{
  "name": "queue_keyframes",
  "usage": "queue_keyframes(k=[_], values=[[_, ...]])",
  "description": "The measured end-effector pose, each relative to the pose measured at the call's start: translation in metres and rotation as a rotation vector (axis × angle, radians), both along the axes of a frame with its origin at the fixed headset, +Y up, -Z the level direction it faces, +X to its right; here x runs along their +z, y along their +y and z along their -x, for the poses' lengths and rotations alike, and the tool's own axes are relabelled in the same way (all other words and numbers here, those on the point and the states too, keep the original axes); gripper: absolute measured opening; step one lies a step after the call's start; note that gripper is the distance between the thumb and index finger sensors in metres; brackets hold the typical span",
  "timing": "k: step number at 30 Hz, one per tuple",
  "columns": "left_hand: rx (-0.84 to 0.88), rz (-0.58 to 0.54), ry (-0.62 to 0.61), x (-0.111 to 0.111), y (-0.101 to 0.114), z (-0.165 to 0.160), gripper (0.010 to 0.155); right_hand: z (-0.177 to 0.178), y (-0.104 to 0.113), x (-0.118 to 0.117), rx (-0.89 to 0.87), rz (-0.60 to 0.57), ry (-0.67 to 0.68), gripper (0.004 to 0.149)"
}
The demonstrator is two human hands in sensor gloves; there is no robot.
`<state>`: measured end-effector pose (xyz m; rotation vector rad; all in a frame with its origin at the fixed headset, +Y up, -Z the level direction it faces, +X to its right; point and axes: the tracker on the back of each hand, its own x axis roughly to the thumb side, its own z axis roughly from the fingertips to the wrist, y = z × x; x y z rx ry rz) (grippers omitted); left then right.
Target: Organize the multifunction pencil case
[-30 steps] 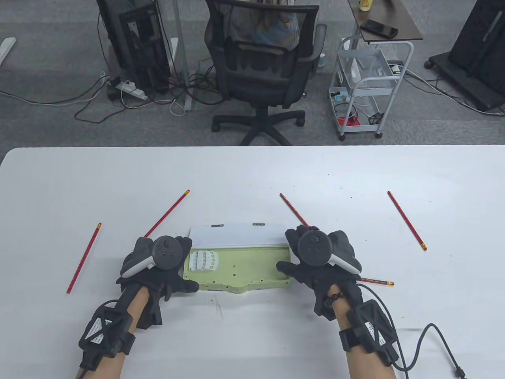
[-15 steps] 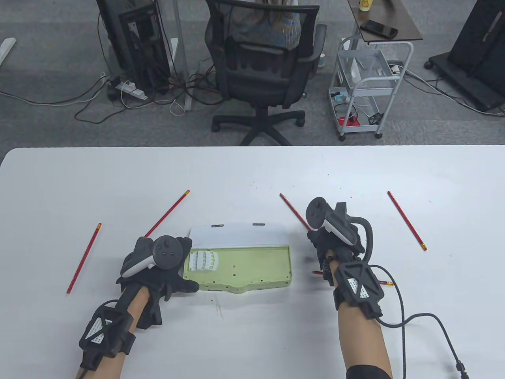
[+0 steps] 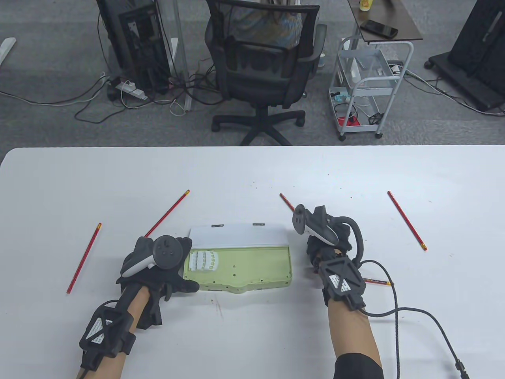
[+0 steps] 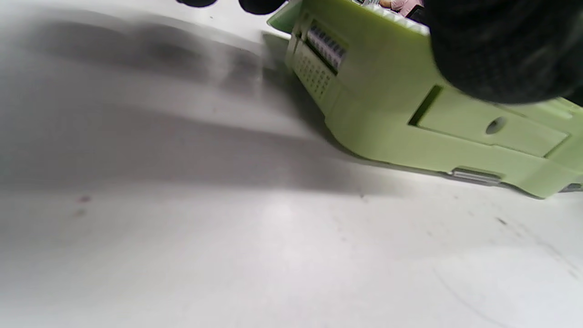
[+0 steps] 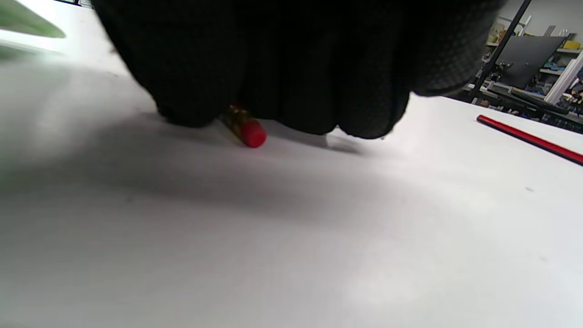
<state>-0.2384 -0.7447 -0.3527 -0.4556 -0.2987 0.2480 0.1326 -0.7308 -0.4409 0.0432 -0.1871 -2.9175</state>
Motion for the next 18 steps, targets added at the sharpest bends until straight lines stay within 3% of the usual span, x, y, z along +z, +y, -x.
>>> queue_keyframes(k=[18], values=[[0.003,-0.003,-0.002,-0.0002,-0.0004,0.0000,0.116,0.0071,-0.0018,-0.0050,0.063,0.058,0.070,0.039]])
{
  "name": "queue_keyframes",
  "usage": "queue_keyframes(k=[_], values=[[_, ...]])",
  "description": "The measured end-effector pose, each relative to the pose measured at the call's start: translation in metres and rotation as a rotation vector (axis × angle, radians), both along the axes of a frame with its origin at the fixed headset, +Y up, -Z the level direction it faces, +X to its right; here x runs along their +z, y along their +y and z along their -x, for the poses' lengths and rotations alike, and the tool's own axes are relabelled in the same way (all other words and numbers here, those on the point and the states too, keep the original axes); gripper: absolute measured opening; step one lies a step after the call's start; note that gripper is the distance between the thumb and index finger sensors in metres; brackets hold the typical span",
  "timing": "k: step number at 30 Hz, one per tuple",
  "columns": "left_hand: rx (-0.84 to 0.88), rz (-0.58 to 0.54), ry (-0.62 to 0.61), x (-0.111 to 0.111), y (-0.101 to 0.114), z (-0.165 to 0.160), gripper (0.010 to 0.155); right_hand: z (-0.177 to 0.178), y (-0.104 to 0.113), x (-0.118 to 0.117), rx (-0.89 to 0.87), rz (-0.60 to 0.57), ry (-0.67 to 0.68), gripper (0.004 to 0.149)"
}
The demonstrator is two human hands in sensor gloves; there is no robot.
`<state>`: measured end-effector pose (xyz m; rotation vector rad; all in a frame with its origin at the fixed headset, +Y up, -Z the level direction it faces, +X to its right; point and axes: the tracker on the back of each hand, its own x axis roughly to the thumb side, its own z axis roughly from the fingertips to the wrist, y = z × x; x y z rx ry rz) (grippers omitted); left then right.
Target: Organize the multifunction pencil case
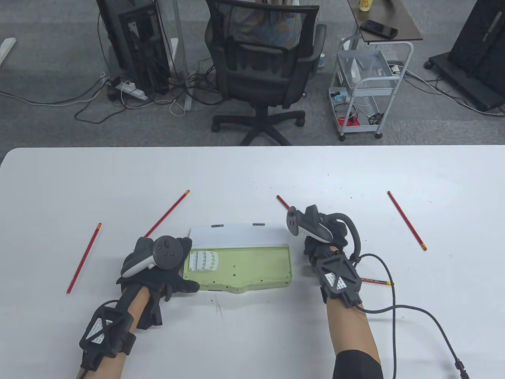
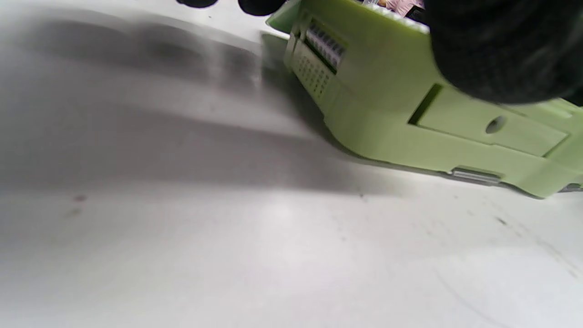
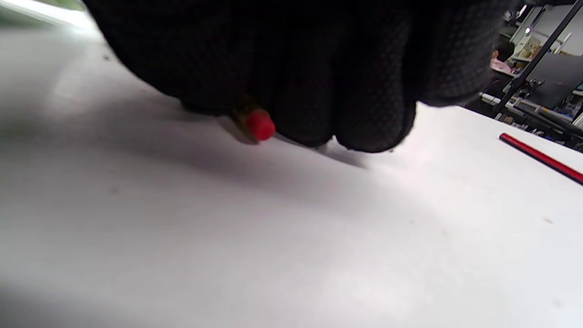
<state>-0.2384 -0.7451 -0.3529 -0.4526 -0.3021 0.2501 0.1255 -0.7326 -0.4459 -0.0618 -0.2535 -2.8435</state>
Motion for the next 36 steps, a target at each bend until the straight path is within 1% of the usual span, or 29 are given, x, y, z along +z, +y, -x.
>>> queue_keyframes(k=[4,7,9,13,16,19,24,29,33,36], values=[[-0.006,0.003,0.001,-0.001,0.001,0.000,0.116,-0.007,0.004,-0.003,-0.043,0.075,-0.017,0.039],[-0.009,0.001,0.000,-0.001,0.001,0.000,0.116,-0.013,0.012,0.001,-0.083,0.117,-0.036,0.039],[-0.015,-0.003,-0.001,0.000,0.001,0.000,0.116,-0.017,0.022,0.006,-0.115,0.099,-0.030,0.039],[-0.019,-0.006,0.000,0.000,0.000,-0.001,0.115,-0.023,0.048,0.025,-0.246,0.033,-0.001,0.040],[-0.018,-0.005,0.000,0.000,0.001,-0.001,0.116,-0.025,0.061,0.042,-0.338,-0.033,0.031,0.040],[-0.029,-0.008,-0.001,0.000,0.001,-0.002,0.116,-0.023,0.068,0.058,-0.386,-0.080,0.067,0.041],[-0.054,0.004,0.004,0.000,0.002,-0.004,0.116,-0.008,0.069,0.082,-0.379,-0.124,0.145,0.041],[-0.042,-0.001,0.003,0.000,0.001,-0.003,0.116,0.018,0.062,0.102,-0.284,-0.193,0.268,0.041],[-0.035,0.001,0.003,0.000,0.001,-0.003,0.116,0.033,0.054,0.108,-0.162,-0.219,0.345,0.041],[-0.037,-0.001,0.002,-0.001,0.001,-0.003,0.116,0.041,0.046,0.108,-0.129,-0.212,0.382,0.041]])
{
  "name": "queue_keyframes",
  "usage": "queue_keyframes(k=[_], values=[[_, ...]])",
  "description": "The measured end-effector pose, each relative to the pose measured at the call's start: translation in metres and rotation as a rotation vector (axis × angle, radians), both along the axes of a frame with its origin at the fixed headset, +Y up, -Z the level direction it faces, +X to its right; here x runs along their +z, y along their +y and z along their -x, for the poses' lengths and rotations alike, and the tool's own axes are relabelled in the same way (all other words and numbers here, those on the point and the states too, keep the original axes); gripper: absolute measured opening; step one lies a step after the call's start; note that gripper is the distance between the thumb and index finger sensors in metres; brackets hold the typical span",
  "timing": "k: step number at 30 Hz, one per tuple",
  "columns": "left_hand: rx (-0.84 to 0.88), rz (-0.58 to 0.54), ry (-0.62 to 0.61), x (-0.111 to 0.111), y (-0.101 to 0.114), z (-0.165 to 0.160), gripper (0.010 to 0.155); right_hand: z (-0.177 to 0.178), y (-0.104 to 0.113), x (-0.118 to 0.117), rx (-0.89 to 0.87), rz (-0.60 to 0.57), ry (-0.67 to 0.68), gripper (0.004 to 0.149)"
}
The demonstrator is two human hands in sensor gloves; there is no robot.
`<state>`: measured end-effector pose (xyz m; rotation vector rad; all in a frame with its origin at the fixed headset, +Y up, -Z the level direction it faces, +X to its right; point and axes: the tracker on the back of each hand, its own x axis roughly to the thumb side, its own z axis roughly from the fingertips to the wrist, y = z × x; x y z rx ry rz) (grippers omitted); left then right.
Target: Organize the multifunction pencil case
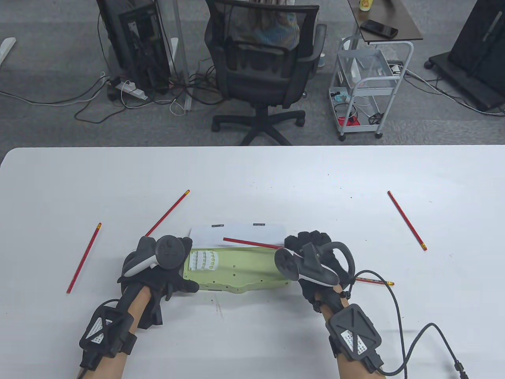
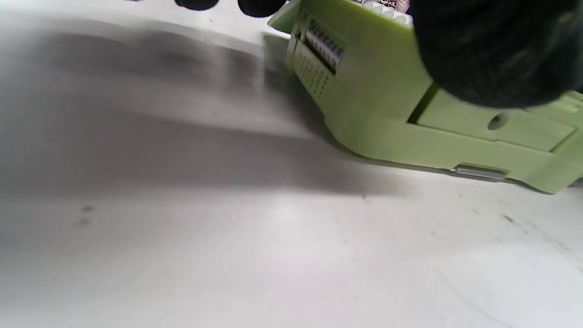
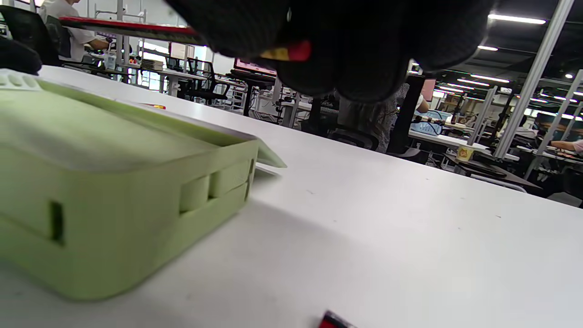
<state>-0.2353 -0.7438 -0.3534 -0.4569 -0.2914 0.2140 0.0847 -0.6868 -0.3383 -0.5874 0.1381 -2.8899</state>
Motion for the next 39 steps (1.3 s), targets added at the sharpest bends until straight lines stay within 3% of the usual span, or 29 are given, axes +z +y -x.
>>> queue_keyframes(k=[16,39], values=[[0.006,0.012,-0.001,-0.001,0.000,0.000,0.116,0.022,-0.019,-0.008,0.101,-0.004,0.055,0.040],[-0.006,0.013,0.000,0.000,0.000,-0.002,0.115,0.042,-0.026,-0.009,0.103,-0.086,0.107,0.039]])
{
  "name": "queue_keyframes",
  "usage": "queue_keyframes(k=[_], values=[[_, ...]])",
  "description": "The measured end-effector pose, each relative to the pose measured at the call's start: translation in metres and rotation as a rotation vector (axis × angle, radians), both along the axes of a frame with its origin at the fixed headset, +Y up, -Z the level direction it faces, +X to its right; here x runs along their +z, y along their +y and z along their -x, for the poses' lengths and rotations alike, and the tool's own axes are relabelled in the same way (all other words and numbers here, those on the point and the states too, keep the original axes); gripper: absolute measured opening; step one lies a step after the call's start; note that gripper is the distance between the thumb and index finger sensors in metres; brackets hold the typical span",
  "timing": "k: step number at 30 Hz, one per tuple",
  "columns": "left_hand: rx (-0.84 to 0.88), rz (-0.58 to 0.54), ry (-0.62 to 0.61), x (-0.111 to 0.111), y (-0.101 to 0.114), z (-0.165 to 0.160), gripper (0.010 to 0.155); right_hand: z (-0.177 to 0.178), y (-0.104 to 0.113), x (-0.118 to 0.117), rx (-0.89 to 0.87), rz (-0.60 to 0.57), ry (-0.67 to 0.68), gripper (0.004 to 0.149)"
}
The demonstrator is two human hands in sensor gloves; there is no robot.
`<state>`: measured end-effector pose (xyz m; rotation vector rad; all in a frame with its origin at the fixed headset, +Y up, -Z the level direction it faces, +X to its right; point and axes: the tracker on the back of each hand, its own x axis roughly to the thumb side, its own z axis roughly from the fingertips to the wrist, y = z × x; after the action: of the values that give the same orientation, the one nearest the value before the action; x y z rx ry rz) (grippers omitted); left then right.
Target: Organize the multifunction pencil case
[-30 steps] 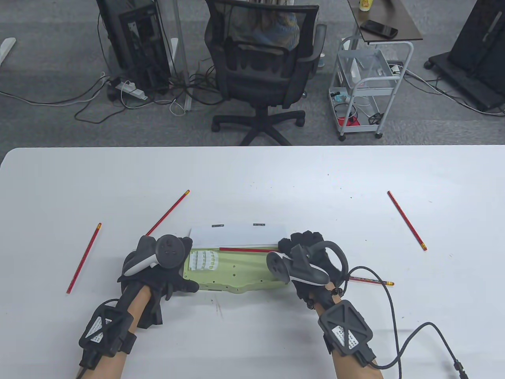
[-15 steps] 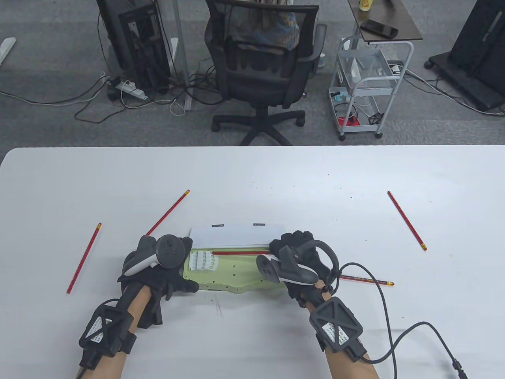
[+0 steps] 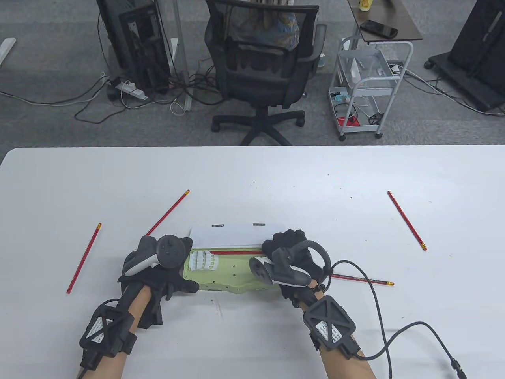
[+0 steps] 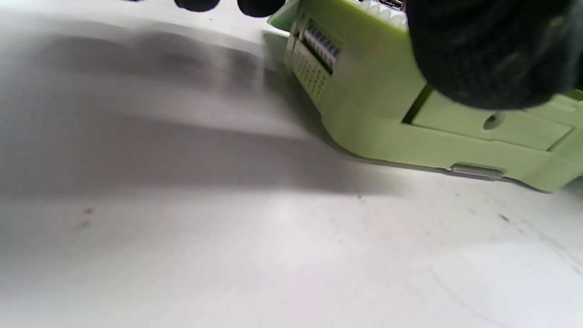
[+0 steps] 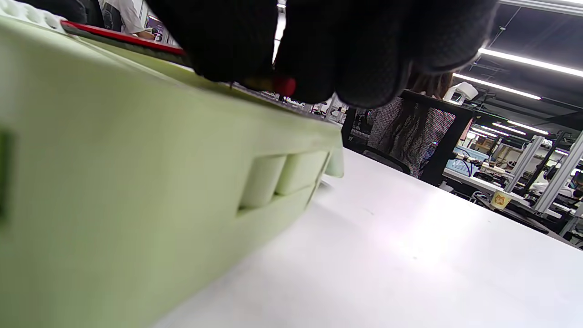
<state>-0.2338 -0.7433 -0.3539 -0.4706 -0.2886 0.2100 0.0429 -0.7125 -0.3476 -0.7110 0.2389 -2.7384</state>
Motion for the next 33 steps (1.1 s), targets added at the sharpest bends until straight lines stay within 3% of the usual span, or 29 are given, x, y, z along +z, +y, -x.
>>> queue_keyframes(k=[11,19,25,33], values=[[-0.005,0.002,-0.001,0.000,0.000,0.000,0.115,-0.002,0.002,-0.002,-0.052,0.011,-0.010,0.043],[-0.010,0.005,-0.003,0.000,0.001,-0.001,0.115,-0.040,0.018,-0.012,-0.245,0.079,-0.208,0.051],[-0.011,0.006,-0.005,0.000,0.001,-0.001,0.116,-0.053,0.008,-0.020,-0.274,0.145,-0.322,0.058],[-0.020,0.003,-0.006,0.000,0.001,-0.001,0.116,-0.044,-0.001,-0.023,-0.204,0.125,-0.327,0.062]])
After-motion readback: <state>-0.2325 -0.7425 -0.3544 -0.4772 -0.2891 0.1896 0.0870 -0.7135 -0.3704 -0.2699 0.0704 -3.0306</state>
